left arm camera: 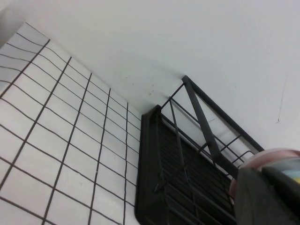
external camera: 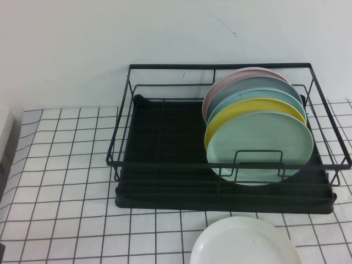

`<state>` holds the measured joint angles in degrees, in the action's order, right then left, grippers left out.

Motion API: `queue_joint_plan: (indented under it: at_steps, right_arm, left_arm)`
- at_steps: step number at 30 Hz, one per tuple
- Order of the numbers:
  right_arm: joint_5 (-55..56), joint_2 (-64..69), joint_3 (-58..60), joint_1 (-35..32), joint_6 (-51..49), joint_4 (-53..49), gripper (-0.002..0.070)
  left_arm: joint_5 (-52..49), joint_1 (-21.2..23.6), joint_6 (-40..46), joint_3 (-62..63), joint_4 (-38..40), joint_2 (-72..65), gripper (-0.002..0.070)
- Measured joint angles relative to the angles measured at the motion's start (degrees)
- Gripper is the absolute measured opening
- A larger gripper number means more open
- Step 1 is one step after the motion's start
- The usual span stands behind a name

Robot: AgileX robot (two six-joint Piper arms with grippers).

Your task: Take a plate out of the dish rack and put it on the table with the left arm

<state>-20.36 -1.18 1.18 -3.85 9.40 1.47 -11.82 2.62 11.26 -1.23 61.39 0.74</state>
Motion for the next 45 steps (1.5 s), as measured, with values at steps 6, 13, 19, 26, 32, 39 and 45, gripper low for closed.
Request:
queue_joint_plan:
  at_steps: [6, 13, 19, 26, 32, 39, 45]
  right_arm:
    - [0.0, 0.0, 0.0, 0.0, 0.0, 0.0, -0.0001]
    - [0.0, 0.0, 0.0, 0.0, 0.0, 0.0, -0.0001]
    - [0.0, 0.0, 0.0, 0.0, 0.0, 0.0, -0.0001]
    - [0.0, 0.0, 0.0, 0.0, 0.0, 0.0, -0.0001]
    - [0.0, 0.0, 0.0, 0.0, 0.0, 0.0, -0.0001]
    - [0.0, 0.0, 0.0, 0.0, 0.0, 0.0, -0.0001]
    - [0.0, 0.0, 0.0, 0.0, 0.0, 0.0, -0.0001]
  left_arm:
    - [-4.5, 0.0, 3.9, 1.5, 1.2, -0.1, -0.0004]
    - [-19.2, 0.0, 9.8, 17.9, -6.0, -14.9, -0.0004]
    - [-33.1, 0.0, 23.2, 34.9, -8.4, -34.8, -0.0004]
    - [-37.1, -1.0, 39.7, 51.6, -2.6, -57.6, -0.0004]
    - [-36.8, -10.4, 47.5, 64.2, -1.1, -73.5, -0.0004]
    - [-35.9, -21.1, 57.7, 76.4, -0.9, -88.2, -0.0004]
    - [-38.6, -27.4, 70.8, 85.0, -0.3, -99.1, 0.007]
